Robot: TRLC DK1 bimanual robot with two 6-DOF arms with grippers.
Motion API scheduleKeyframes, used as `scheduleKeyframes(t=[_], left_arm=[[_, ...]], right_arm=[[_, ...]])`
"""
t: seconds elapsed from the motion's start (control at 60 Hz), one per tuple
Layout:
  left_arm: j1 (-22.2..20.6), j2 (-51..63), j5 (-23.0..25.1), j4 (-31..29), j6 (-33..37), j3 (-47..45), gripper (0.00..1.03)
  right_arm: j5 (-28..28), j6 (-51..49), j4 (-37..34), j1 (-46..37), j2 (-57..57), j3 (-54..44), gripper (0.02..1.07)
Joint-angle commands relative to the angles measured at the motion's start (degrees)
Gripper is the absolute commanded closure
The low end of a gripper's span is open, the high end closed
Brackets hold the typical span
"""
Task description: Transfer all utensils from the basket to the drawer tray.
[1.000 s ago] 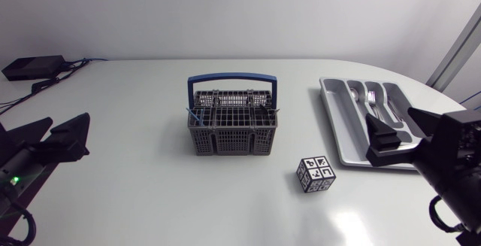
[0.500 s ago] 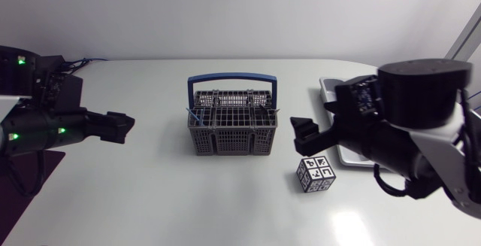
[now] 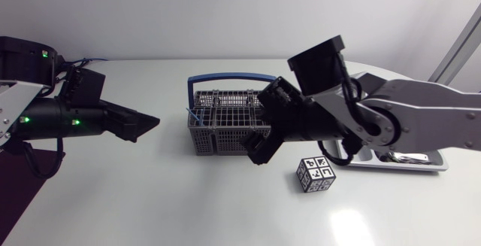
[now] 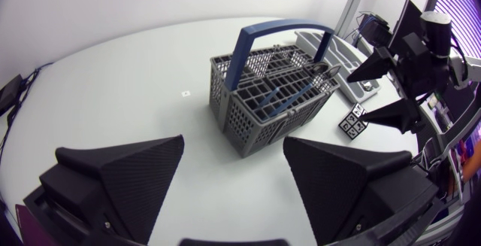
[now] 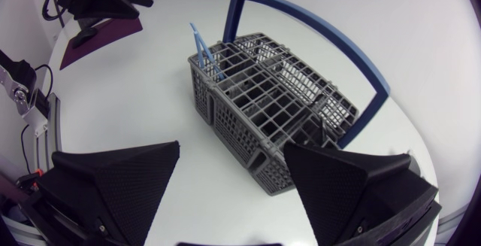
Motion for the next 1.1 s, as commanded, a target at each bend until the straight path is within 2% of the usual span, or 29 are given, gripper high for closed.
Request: scheduleKeyframes(t=[0.0,0.15,0.533,0.783,0.883,1.033,1.083], left_arm=[[0.45,0.66,2.38,2.18,1.56,-1.22,0.11],[0.27,1.98,4.58,4.02,1.56,-1.49,0.12],[0.71,4.35,5.72,7.8,1.47,-2.28,0.12],[1.59,5.05,5.72,9.47,1.21,-2.45,0.12],[1.77,5.05,5.81,9.65,1.21,-2.54,0.12],[1.77,5.75,5.81,11.14,1.3,-2.54,0.12],[1.77,6.11,6.16,11.85,1.38,-2.72,0.12]], right_arm=[[-1.46,-0.84,2.18,0.56,2.92,2.26,0.07],[-2.69,-0.58,4.29,1.79,7.58,6.22,0.14],[-2.51,1.53,6.84,5.05,19.27,17.82,0.26],[-3.92,1.53,8.24,4.69,21.73,19.05,0.48],[-4.09,1.53,8.6,4.43,21.99,19.13,0.52],[-3.39,1.53,9.74,4.34,24.01,20.01,0.53],[-3.21,1.44,9.91,4.34,24.72,20.28,0.63]])
